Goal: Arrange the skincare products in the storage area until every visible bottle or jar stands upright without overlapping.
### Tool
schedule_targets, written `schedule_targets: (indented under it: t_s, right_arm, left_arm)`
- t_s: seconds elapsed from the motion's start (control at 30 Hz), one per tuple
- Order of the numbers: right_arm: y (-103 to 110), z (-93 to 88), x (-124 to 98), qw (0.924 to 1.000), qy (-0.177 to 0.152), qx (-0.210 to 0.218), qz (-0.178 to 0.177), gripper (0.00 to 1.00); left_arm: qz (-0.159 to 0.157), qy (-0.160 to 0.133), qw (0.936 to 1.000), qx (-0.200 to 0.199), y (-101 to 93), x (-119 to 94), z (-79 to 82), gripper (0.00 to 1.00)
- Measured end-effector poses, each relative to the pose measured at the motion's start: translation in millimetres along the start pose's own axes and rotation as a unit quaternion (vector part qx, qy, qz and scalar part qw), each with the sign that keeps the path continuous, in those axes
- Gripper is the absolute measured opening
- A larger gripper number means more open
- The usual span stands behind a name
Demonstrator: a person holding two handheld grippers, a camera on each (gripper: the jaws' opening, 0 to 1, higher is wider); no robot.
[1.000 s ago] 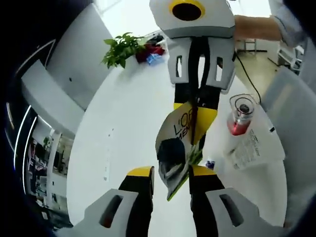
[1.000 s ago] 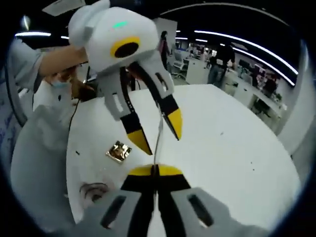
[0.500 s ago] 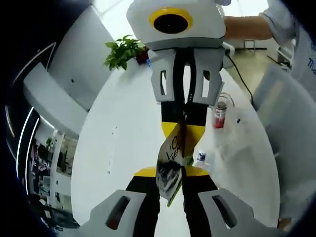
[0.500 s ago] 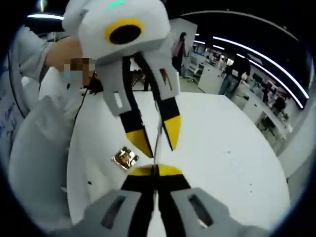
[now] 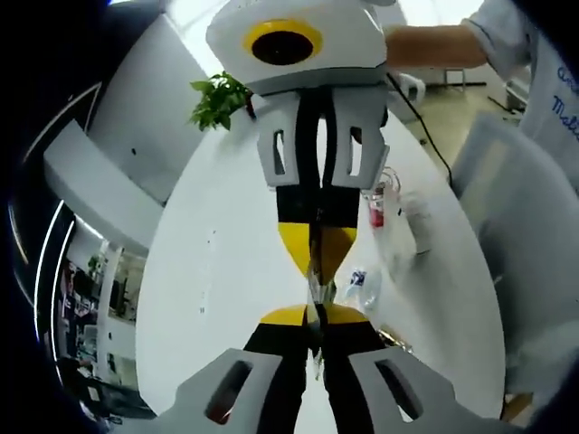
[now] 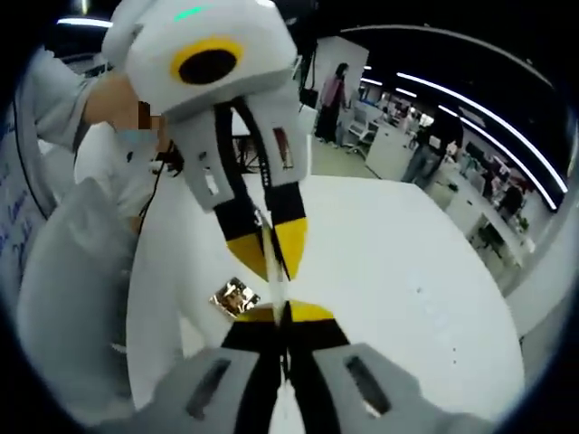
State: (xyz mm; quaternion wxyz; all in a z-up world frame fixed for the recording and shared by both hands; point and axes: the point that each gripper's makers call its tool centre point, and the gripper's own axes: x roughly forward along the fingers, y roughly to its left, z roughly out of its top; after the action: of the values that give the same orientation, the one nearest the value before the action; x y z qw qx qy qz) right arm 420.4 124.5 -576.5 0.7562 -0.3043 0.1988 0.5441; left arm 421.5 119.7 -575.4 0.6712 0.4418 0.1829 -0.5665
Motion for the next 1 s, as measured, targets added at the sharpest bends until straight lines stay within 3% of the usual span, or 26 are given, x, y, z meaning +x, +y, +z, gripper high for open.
schedule_targets:
  t_s: [0.47,0.6,0.73,0.8,1.0]
  right_arm:
    - [14,25.4,1,0.9998,-0.018,-0.007,0.01,0.02]
    - [13,24.1,2,0.9999,-0.01,-0.01,0.001,0.07]
    - [7,29.1,-2,0.9996,-0.026,0.005,-0.005,0.09]
    - [7,31.0,-4,0.9995,-0.029,0.007,-0.003,0.1]
    - [8,34.6,-14,0.9989,-0.041,0.016,-0.013,0.13]
  left_arm:
    - [0.014,0.014,0.9994,0.027,-6.0,-28,-7.5,0.0]
    - [0.022,0.018,0.9995,0.017,-5.8,-37,-12.6,0.0]
    - [0.031,0.025,0.9992,0.006,-6.1,-45,-19.1,0.0]
    - [0.034,0.023,0.9989,-0.023,-7.9,-51,-21.6,0.0]
    - [0.039,0.021,0.9978,-0.049,-12.0,-63,-24.4,0.0]
